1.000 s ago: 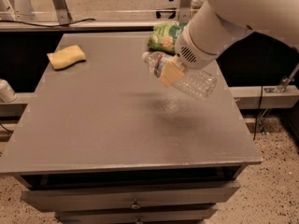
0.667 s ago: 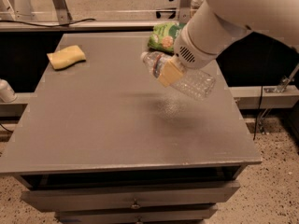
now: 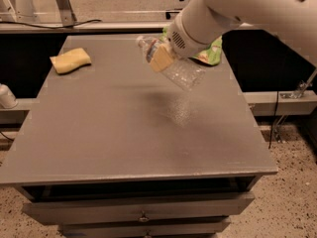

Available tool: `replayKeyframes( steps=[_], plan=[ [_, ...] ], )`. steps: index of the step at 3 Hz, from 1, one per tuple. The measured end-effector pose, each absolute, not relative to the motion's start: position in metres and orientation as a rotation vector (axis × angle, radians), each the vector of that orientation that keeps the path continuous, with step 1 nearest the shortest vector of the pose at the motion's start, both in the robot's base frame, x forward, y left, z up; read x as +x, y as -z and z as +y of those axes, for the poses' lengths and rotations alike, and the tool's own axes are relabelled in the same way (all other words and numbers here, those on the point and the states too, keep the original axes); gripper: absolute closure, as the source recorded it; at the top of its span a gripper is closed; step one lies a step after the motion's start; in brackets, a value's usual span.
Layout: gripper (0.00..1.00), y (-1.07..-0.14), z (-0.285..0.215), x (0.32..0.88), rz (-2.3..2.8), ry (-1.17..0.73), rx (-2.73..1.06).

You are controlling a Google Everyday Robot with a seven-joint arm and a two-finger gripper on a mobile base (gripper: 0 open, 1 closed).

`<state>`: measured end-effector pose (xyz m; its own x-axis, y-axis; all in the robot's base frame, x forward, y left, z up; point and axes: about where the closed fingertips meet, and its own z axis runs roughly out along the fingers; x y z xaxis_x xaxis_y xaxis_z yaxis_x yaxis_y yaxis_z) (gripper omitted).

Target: Move water bottle near sponge

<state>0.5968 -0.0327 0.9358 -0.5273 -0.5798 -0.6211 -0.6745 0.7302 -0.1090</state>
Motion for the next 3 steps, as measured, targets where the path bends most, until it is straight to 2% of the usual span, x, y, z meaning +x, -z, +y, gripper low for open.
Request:
replayKeyframes(
  steps=[3],
  plan=[
    [1.0,-0.911,0.089,0.703,2.323,-0.52,-0.75]
  ],
)
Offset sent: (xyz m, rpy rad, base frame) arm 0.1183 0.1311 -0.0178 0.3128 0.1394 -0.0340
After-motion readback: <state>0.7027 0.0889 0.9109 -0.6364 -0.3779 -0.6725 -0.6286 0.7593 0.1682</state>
